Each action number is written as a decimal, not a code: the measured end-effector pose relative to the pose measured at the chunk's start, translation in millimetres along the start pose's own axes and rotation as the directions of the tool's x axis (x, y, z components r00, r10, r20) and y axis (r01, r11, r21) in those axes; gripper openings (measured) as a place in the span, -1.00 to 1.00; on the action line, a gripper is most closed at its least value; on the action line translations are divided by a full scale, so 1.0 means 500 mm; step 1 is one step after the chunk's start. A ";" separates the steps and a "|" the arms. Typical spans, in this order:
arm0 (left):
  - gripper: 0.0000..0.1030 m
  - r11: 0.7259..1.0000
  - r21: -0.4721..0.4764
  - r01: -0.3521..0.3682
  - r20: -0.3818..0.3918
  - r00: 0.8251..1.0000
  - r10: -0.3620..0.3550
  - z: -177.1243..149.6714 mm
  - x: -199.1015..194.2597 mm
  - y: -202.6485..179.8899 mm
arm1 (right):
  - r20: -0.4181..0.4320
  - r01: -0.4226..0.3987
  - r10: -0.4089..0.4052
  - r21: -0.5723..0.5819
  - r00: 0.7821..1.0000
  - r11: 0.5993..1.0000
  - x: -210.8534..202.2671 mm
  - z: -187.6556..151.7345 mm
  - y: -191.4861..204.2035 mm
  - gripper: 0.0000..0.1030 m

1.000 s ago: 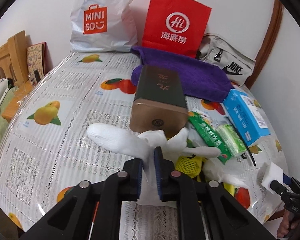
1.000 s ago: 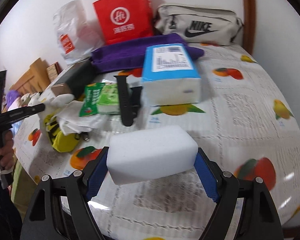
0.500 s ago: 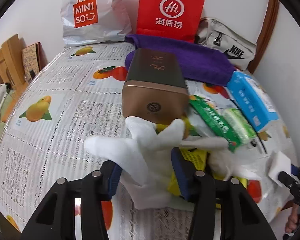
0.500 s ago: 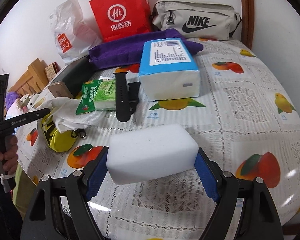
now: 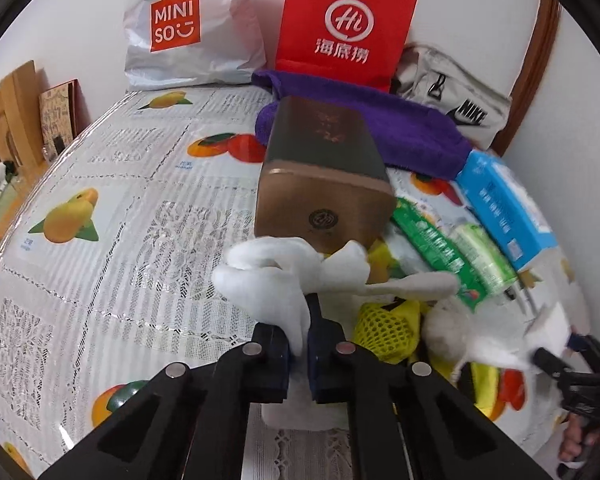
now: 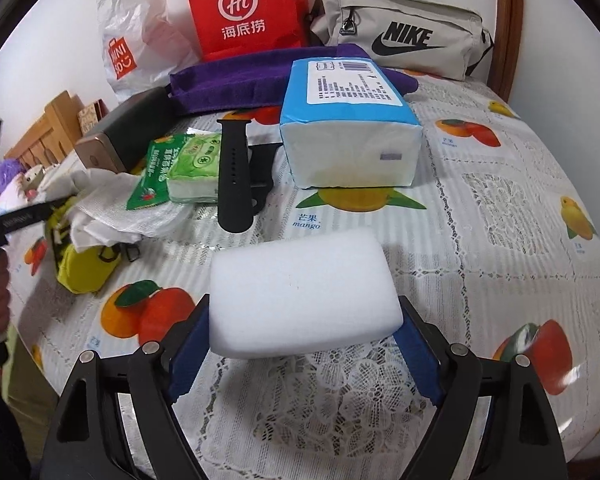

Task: Organize soft objects
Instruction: 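Lift the glove with the left tool while the right tool lifts the sponge, then lower the glove onto the purple towel with the left tool while the right tool sets the sponge there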

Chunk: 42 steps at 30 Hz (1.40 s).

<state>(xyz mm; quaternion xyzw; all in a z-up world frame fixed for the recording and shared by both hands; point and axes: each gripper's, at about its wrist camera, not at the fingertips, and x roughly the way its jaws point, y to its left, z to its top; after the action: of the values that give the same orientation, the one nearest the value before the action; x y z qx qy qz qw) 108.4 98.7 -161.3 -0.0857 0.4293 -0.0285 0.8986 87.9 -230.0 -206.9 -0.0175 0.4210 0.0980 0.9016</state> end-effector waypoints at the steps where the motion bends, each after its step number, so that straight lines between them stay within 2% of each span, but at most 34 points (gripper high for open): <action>1: -0.87 1.000 -0.009 0.007 0.006 1.000 -0.007 0.002 -0.006 0.001 | 0.006 0.002 -0.002 -0.001 1.000 1.000 -0.001 0.000 0.000 0.58; 5: -0.89 0.999 -0.010 0.033 0.044 0.999 -0.032 0.014 -0.041 -0.002 | 0.038 -0.044 0.043 0.036 0.998 0.998 -0.022 0.008 -0.010 0.56; 8: -0.89 0.999 -0.010 0.047 0.076 0.996 -0.046 0.029 -0.073 -0.009 | 0.063 -0.044 0.042 0.034 0.997 0.998 -0.045 0.023 -0.011 0.56; 15: -0.89 1.000 -0.002 0.023 0.142 0.990 -0.023 0.067 -0.146 -0.020 | 0.136 -0.049 0.045 0.027 0.990 0.998 -0.111 0.068 -0.013 0.56; 22: -0.89 1.000 0.016 0.026 0.189 0.982 -0.029 0.104 -0.197 -0.038 | 0.180 -0.055 0.048 0.031 0.983 0.998 -0.152 0.116 -0.017 0.56; 32: -0.89 0.999 0.019 0.033 0.184 0.982 -0.036 0.166 -0.195 -0.055 | 0.184 -0.053 0.049 0.016 0.982 0.998 -0.143 0.216 -0.007 0.56; 42: -0.89 1.000 0.021 0.021 0.184 0.983 -0.024 0.265 -0.150 -0.063 | 0.181 -0.061 0.062 -0.010 0.982 0.998 -0.087 0.343 0.001 0.56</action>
<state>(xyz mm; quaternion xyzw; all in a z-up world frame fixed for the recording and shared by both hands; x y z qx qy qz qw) 164.8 94.2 -16.4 -0.0844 0.3429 -0.0345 0.9350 189.9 -216.8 -63.1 0.0026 0.3375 0.1278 0.9326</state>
